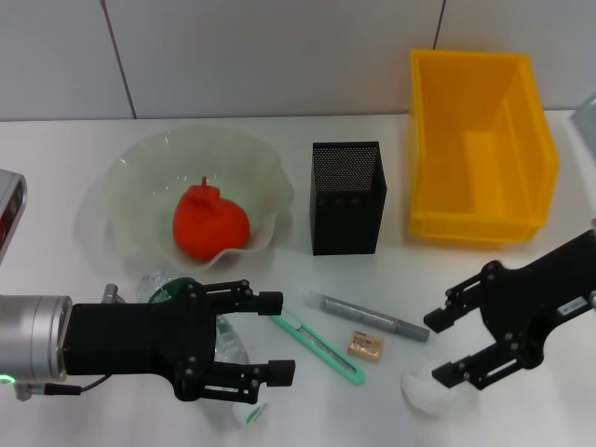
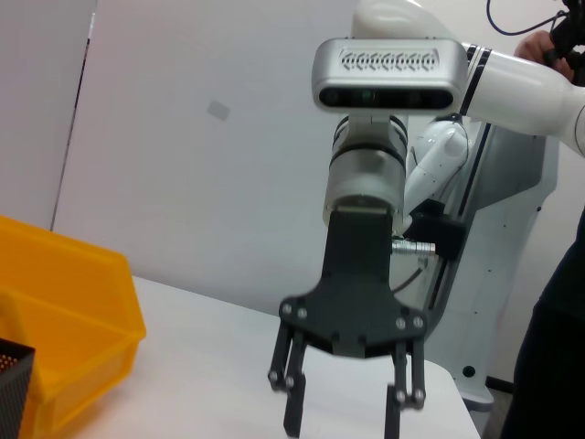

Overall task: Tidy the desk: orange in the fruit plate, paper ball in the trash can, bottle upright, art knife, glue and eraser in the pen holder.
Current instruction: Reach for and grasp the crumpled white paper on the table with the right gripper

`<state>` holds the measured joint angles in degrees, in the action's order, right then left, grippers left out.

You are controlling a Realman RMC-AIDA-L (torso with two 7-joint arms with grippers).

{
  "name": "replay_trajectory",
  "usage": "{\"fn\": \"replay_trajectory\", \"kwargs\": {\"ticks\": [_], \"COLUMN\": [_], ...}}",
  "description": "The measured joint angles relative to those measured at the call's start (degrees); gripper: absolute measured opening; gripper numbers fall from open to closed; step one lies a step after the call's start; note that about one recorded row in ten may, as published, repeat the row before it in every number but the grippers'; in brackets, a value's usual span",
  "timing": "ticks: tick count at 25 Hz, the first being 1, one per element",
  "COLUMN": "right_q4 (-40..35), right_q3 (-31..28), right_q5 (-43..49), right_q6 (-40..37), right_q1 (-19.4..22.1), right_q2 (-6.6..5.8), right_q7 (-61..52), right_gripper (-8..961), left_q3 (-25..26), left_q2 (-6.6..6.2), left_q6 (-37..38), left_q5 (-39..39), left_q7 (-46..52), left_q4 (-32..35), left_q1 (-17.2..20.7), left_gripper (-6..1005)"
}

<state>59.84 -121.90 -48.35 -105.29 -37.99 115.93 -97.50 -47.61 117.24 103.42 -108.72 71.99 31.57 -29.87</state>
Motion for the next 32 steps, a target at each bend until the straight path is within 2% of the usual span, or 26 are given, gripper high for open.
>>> {"fn": "replay_trajectory", "kwargs": {"ticks": [5,12,15,21,32], "right_q4": [-0.7,-1.5,-1.6,-1.8,-2.8], "right_q3": [4.1,10.0,12.4,12.8,15.3], "right_q5": [3.1,4.1,5.8,8.0,8.8], "right_q6": [4.1,8.6,10.6,12.0,13.7], "right_q1": [-0.8,-0.7,-0.6,-0.9,-0.9], "right_q2": [1.01,1.53,2.18,2.96,3.08], "right_q7": [-0.4,-0.5,-0.9,-1.0,-2.0], "right_gripper": [657,651,648,643,633], "left_q3": [0.1,-0.1,-0.2,-0.2,-0.2], "left_q2": [0.0,0.0,-0.14,-0.23,-0.16], "left_q6": [0.0,0.0,0.0,0.2,0.1], "left_q5": [0.0,0.0,-0.2,-0.9,-1.3], "left_q7": [0.4,0.8,0.8,1.0,1.4], "left_q4": [0.0,-0.1,-0.2,-0.2,0.1], "left_q1": [0.1,0.1,0.2,0.0,-0.2], "left_gripper": [840,839,838,837,835]}}
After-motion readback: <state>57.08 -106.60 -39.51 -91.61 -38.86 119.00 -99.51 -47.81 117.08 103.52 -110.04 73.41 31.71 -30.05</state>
